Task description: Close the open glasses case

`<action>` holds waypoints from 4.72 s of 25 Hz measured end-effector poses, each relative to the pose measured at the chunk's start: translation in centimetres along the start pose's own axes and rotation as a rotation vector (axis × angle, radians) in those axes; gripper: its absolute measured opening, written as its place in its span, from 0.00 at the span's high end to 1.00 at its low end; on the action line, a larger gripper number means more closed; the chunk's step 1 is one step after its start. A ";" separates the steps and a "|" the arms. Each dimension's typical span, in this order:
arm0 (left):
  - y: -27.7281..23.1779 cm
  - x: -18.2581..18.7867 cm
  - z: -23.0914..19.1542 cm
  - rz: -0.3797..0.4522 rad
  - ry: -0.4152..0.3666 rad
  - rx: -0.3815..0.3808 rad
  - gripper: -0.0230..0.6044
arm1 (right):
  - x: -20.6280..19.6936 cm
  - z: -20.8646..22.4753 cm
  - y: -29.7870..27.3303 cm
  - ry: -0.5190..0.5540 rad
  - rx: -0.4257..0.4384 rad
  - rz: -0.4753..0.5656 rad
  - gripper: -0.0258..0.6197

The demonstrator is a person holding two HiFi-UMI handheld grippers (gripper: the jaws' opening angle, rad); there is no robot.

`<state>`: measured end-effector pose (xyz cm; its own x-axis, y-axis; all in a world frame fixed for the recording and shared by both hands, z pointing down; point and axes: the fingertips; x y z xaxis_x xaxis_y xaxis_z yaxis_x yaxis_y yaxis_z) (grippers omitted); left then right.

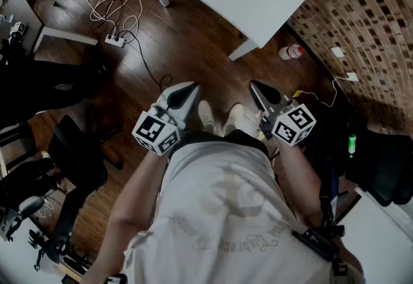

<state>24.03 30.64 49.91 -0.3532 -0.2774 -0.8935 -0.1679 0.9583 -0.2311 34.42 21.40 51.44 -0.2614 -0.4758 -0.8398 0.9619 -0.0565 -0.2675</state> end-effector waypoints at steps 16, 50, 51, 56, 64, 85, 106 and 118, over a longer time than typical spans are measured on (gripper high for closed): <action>0.9 0.2 -1.9 -0.023 0.004 -0.013 0.95 | 3.2 -1.0 -6.4 0.010 0.063 0.048 0.95; -16.9 15.3 -16.6 0.035 -0.062 0.135 0.95 | 15.0 14.0 -19.1 0.039 0.222 0.014 0.95; -17.2 15.3 -16.9 0.035 -0.061 0.131 0.95 | 15.2 14.2 -19.3 0.049 0.214 0.012 0.95; -18.8 15.5 -18.4 0.019 -0.057 0.086 0.95 | 16.6 15.5 -20.3 0.052 0.165 0.035 0.95; -21.8 16.8 -22.1 -0.026 -0.073 -0.057 0.95 | 18.6 17.7 -22.7 0.026 0.024 0.087 0.95; -24.1 20.8 -33.5 -0.161 -0.153 -0.376 0.95 | 24.5 20.9 -33.0 0.010 -0.269 0.165 0.95; -23.7 19.7 -36.5 -0.212 -0.080 -0.419 0.95 | 21.8 22.1 -34.7 -0.118 -0.385 0.147 0.95; -28.5 22.1 -34.5 -0.243 -0.168 -0.415 0.95 | 22.6 27.1 -33.6 -0.201 -0.384 0.211 0.95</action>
<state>-10.72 -5.11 50.05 -0.1115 -0.4414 -0.8903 -0.5900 0.7503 -0.2981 -1.63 -11.20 54.22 -0.0071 -0.6041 -0.7969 0.8835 0.3694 -0.2879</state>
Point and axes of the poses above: the fingertips, and each gripper's own axes: y backward along the fingers, z to its right, x out of its top, and after that the axes turned 4 degrees about x, right-handed
